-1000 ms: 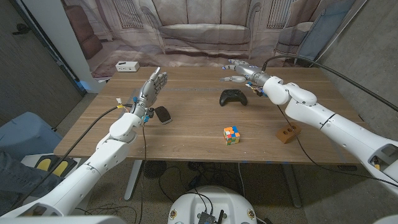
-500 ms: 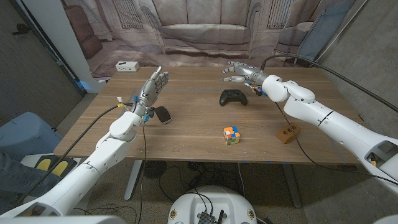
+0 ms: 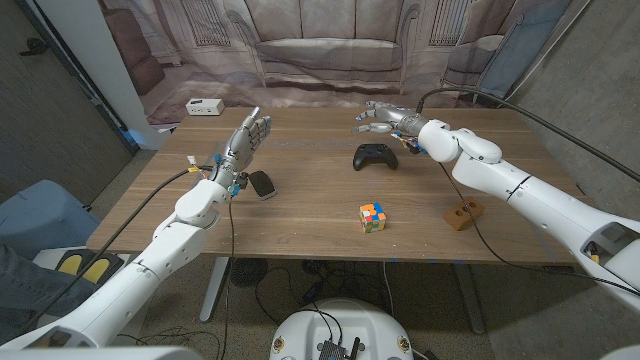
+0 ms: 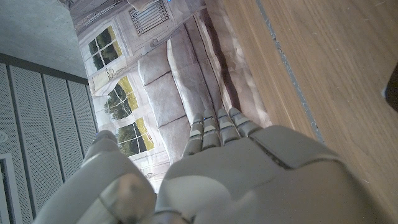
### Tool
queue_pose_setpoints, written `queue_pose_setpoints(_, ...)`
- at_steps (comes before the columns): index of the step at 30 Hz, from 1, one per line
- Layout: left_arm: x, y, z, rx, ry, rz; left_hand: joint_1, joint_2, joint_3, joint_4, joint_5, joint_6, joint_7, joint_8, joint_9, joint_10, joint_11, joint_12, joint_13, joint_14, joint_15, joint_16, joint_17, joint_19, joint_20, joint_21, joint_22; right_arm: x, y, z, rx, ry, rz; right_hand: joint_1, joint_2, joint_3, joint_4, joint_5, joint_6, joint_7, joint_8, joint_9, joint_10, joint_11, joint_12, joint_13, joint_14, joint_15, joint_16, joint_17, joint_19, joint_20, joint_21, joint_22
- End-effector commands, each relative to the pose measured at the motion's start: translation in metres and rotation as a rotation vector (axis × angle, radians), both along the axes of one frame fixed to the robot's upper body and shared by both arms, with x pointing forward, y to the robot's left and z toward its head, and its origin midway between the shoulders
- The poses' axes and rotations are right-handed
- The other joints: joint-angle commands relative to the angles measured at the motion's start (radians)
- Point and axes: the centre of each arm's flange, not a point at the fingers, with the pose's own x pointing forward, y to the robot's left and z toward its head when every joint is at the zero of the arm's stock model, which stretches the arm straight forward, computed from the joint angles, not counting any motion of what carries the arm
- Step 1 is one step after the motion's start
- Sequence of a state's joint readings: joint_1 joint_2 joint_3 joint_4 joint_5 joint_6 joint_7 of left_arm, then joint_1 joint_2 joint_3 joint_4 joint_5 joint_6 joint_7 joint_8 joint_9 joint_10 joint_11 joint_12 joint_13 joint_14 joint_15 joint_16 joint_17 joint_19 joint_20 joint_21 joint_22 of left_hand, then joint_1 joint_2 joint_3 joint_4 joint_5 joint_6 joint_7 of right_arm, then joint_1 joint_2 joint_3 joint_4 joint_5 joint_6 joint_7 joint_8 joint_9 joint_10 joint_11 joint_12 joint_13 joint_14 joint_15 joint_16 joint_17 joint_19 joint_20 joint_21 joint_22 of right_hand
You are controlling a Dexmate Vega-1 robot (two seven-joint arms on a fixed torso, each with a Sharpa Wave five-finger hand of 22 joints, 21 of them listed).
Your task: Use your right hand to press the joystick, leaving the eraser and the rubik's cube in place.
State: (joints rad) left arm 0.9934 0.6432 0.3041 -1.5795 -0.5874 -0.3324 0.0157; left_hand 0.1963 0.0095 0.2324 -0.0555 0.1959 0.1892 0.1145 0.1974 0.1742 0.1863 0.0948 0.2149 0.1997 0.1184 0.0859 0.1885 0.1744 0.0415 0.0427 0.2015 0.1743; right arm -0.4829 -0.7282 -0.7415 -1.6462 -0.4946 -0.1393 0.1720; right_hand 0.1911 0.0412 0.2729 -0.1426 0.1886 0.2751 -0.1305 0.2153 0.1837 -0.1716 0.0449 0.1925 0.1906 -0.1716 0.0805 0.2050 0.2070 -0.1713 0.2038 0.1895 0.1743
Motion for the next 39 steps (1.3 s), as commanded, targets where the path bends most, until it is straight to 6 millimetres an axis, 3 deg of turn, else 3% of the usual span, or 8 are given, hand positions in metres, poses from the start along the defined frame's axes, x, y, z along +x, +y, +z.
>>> queue_pose_setpoints(1, -0.002, -0.001, -0.003, -0.015, -0.004, 0.003, 0.007, 0.011, 0.003, -0.008, -0.004, 0.002, 0.012, -0.005, 0.005, 0.002, 0.010, 0.001, 0.003, 0.005, 0.007, 0.002, 0.005, 0.022, -0.030, 0.005, 0.005, 0.008, 0.002, -0.001, -0.031, 0.029, -0.024, 0.000, 0.007, 0.002, 0.007, -0.001, 0.008, -0.005, 0.004, 0.004, -0.025, 0.003, 0.006, 0.003, -0.154, 0.005, 0.003, 0.004, -0.037, 0.007, 0.004, 0.005)
queue_pose_setpoints(7, -0.003, -0.002, -0.005, -0.012, 0.004, 0.003, 0.009, 0.011, 0.003, -0.011, -0.005, -0.004, 0.012, -0.008, 0.005, 0.000, 0.012, 0.000, 0.002, 0.005, 0.009, 0.001, 0.005, 0.039, -0.048, 0.009, 0.005, 0.013, 0.002, -0.004, -0.045, 0.049, -0.033, -0.001, 0.008, 0.002, 0.007, -0.001, 0.007, -0.006, 0.002, 0.004, -0.026, 0.003, 0.006, 0.003, -0.153, 0.007, 0.004, 0.004, -0.037, 0.007, 0.005, 0.005)
queue_pose_setpoints(18, -0.002, -0.004, -0.006, -0.014, 0.007, 0.004, 0.011, 0.013, 0.004, -0.014, -0.005, -0.007, 0.013, -0.009, 0.005, -0.004, 0.009, -0.002, 0.001, 0.003, 0.010, 0.000, 0.005, 0.037, -0.040, 0.006, 0.004, 0.018, 0.001, -0.004, -0.055, 0.069, -0.045, -0.002, 0.008, 0.002, 0.007, -0.001, 0.024, -0.007, 0.005, 0.004, -0.026, 0.003, 0.007, 0.003, -0.153, 0.013, 0.004, 0.004, -0.034, 0.005, 0.006, 0.005)
queue_pose_setpoints(39, 0.000, -0.003, -0.008, -0.008, 0.020, -0.001, 0.014, 0.015, 0.005, -0.019, -0.006, -0.003, 0.009, -0.008, 0.005, 0.000, 0.003, -0.001, 0.000, 0.004, 0.003, 0.000, 0.005, 0.043, -0.049, 0.005, 0.004, 0.027, 0.007, -0.008, -0.070, 0.108, -0.064, -0.002, 0.011, 0.004, 0.006, -0.001, 0.048, -0.010, 0.006, 0.004, -0.025, 0.003, 0.008, 0.003, -0.149, 0.032, 0.006, 0.003, -0.036, 0.007, 0.007, 0.005)
